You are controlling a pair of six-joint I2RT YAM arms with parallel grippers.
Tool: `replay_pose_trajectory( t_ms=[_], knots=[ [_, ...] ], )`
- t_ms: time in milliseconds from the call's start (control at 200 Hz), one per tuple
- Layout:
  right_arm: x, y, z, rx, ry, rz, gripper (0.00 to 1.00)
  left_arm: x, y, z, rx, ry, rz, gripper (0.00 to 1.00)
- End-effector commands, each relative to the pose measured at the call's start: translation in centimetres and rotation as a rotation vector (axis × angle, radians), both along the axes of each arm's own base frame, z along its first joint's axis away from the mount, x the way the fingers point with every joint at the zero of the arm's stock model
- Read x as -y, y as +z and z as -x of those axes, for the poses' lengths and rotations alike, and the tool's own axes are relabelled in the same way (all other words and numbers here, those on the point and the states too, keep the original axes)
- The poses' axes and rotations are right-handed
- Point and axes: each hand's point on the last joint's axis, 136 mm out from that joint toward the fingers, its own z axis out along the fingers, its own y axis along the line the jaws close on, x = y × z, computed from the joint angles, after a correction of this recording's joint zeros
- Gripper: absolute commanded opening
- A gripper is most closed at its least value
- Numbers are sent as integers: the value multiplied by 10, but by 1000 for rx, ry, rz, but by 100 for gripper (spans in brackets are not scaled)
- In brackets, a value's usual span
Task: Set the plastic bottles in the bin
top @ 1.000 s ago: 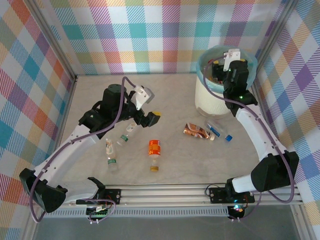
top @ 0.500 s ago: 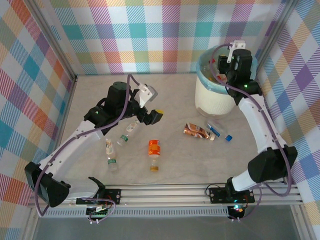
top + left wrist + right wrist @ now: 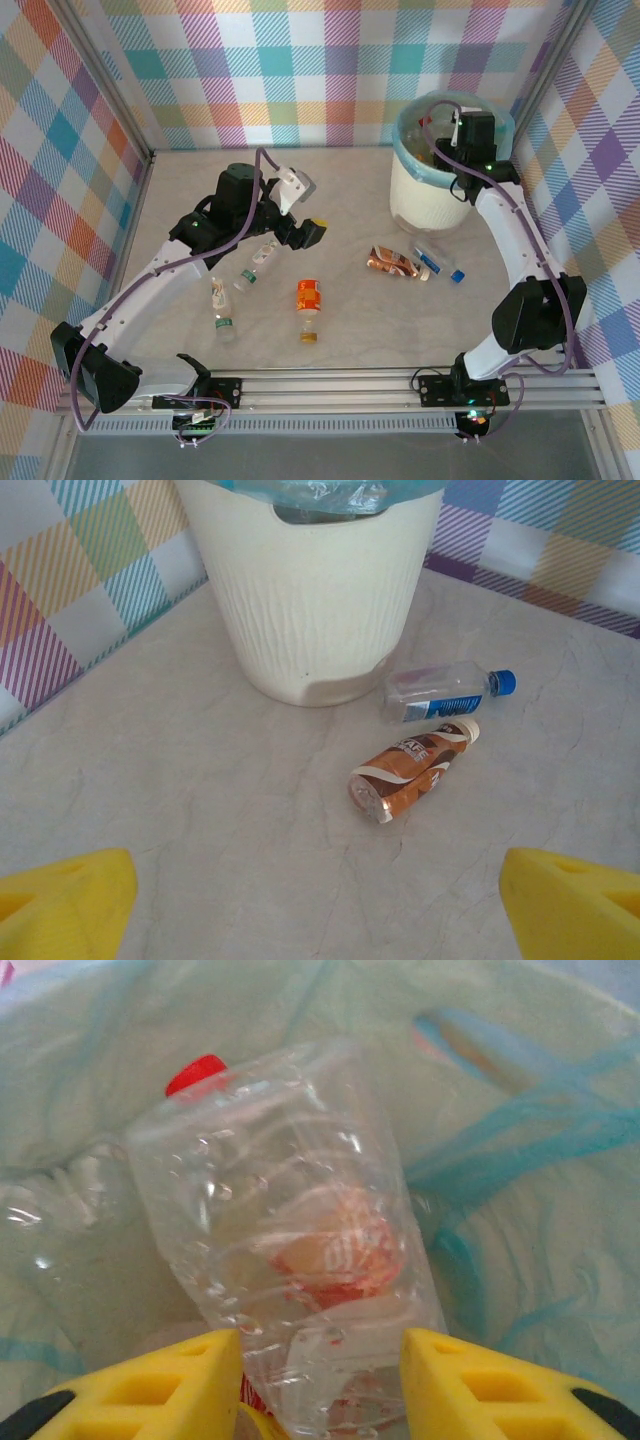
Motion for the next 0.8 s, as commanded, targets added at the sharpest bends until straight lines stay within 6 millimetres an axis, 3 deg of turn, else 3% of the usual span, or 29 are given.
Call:
replay_pose_trajectory(
  t_ms=[0,205,285,410,645,725,795],
  knots=[
    [-1,-6,5,-48,10,-51,46,3,15,0,28,-5,37,93],
    [-15,28,-1,13,59,-129,48,1,22,-1,34,12,51,93],
    [-19,46,0,50,66,-153,57,-3,26,-3,38,43,57,93],
    [-34,76,6,115,122,-161,61,-16,28,-13,-8,158,51,93],
    [-87,119,40,216,246,-58,64,-53,15,-26,-106,405,42,94],
    [-116,122,59,226,326,-2,66,-69,4,-30,-161,495,35,96],
    [-147,113,77,219,450,55,68,-83,-7,-31,-230,565,33,96]
  ],
)
